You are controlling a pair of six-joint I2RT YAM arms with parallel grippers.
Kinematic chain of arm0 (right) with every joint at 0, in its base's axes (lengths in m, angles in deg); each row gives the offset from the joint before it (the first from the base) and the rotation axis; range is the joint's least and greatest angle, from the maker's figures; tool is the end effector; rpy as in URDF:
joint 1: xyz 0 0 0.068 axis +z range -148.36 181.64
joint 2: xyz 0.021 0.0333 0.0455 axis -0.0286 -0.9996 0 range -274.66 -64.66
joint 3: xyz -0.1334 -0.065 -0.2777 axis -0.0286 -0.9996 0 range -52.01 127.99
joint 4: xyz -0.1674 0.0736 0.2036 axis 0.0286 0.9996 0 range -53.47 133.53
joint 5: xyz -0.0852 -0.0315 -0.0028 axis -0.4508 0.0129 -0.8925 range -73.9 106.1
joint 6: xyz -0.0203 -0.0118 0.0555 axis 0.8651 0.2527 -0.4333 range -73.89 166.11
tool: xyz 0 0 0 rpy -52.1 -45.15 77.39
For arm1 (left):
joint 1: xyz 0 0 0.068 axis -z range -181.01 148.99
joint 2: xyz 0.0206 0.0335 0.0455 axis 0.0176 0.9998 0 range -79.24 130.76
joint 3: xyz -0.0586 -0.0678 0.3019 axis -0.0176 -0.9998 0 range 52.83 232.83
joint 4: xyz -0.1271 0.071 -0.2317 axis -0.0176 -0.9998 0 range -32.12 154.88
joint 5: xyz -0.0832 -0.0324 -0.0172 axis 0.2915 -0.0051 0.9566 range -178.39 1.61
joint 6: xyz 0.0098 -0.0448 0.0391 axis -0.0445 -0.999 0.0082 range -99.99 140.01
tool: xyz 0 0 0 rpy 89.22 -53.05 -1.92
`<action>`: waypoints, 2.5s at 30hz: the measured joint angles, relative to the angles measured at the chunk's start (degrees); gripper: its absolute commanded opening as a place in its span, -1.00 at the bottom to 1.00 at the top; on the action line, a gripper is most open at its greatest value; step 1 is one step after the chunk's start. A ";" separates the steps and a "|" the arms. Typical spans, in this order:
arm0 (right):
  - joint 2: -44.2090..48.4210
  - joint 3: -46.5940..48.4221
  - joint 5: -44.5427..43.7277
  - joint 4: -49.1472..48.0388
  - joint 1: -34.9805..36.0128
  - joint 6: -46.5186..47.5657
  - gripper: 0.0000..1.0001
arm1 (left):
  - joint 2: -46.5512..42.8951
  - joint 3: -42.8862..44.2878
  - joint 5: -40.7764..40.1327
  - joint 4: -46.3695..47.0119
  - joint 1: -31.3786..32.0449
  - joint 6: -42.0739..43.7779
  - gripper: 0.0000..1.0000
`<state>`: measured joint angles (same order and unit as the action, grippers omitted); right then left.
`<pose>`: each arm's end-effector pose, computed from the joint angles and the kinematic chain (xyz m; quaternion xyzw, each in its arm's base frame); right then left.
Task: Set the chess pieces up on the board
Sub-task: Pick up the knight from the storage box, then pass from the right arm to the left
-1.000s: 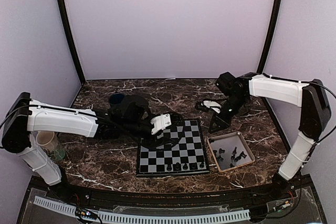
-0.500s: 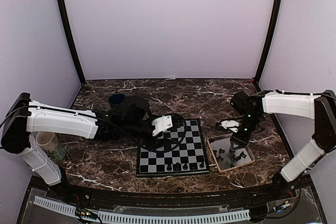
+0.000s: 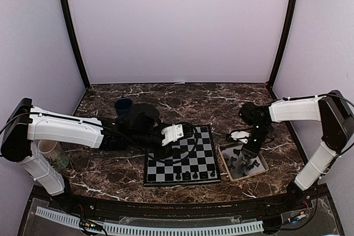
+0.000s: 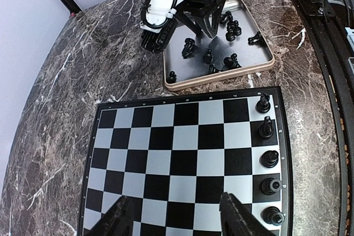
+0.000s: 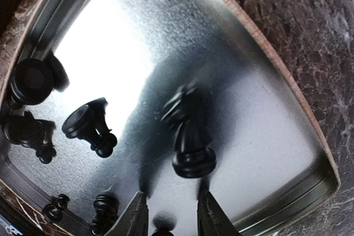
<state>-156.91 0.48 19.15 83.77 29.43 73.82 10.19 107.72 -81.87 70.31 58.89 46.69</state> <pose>0.2422 0.1302 0.1833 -0.4659 0.8840 0.0266 0.0261 0.1796 -0.3200 0.2664 0.6112 0.6067 -0.1916 0.4707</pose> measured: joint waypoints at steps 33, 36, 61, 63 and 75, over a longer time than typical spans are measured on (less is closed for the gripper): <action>-4.63 3.96 2.91 -4.44 0.02 0.83 -0.59 | 0.46 0.00 -1.95 -1.29 0.90 0.61 0.12; -4.63 3.98 2.97 -4.46 0.02 0.92 -0.68 | 0.63 0.00 -2.16 -1.31 1.09 0.76 0.12; 6.10 20.96 14.05 -2.78 6.75 1.77 -0.69 | 3.82 6.60 8.39 12.90 -11.82 -64.50 -0.13; 4.98 22.58 13.75 -3.04 8.35 1.95 -0.69 | 6.27 6.60 10.71 16.33 -11.74 -70.07 -0.14; 0.50 24.59 9.22 -3.82 16.37 2.45 -0.69 | 17.03 7.10 19.52 27.54 -11.56 -85.05 -0.25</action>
<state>-156.40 25.07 28.38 79.95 45.80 76.26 27.22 114.83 -62.35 97.85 47.33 -38.36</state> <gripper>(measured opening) 0.157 0.392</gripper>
